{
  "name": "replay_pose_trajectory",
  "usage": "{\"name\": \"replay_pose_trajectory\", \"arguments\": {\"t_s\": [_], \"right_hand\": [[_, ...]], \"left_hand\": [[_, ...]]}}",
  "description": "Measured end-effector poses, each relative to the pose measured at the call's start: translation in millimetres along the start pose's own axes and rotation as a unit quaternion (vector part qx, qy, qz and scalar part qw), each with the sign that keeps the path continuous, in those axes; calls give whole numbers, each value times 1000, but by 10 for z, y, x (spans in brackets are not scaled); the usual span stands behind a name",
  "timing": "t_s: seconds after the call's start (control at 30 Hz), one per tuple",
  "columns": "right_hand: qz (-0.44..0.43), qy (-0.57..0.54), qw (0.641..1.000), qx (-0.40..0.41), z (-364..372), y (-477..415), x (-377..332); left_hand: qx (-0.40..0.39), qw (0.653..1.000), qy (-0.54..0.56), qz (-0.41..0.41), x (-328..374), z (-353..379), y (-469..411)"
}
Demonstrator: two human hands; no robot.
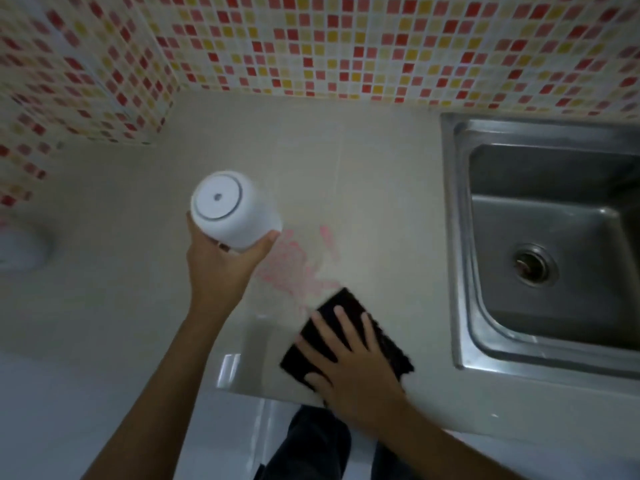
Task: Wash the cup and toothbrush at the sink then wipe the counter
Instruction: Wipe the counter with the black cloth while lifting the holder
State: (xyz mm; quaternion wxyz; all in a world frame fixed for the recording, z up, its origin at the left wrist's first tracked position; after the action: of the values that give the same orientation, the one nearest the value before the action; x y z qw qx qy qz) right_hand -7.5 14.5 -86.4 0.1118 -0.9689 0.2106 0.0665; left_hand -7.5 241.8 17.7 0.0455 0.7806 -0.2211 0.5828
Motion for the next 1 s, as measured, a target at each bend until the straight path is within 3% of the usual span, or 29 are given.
{"name": "replay_pose_trajectory", "arguments": {"t_s": [0.13, 0.27, 0.33, 0.4, 0.5, 0.57, 0.67, 0.77, 0.87, 1.0], "right_hand": [[-1, -22, 998, 51, 231, -1142, 29], [157, 69, 982, 79, 183, -1695, 1047], [208, 55, 972, 94, 124, -1386, 958], [184, 24, 980, 70, 112, -925, 264], [41, -33, 998, 27, 210, -727, -553], [21, -35, 998, 43, 301, -1331, -283], [121, 11, 991, 57, 353, -2384, 595], [191, 18, 980, 50, 429, -2642, 974], [187, 20, 977, 100, 359, -2022, 394], [58, -15, 998, 34, 238, -970, -489]], "left_hand": [[19, 1000, -9, 12, -144, -226, -258], [25, 999, -7, 21, -227, -353, -450], [37, 999, -11, 14, -270, -467, -515], [42, 999, -17, 8, -311, -531, -576], [27, 999, -21, 8, -341, -494, -652], [17, 999, -26, 12, -329, -432, -686], [17, 999, -21, 22, -262, -375, -742], [12, 999, -27, 46, -188, -361, -839], [22, 999, -17, 43, -175, -373, -925], [19, 1000, 2, 24, -211, -334, -977]]}}
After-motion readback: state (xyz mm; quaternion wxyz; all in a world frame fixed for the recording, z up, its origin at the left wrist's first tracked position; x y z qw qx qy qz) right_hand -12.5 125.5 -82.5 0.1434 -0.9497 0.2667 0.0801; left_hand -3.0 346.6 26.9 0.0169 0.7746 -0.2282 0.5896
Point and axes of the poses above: each hand's wrist, its own y-axis away from the middle knuckle, its own z-axis out of the palm, x = y × z, the point moved 5 cm from there along -y, towards the middle knuckle, and after that the axes turned 13 degrees about x, right-handed, at the moved point
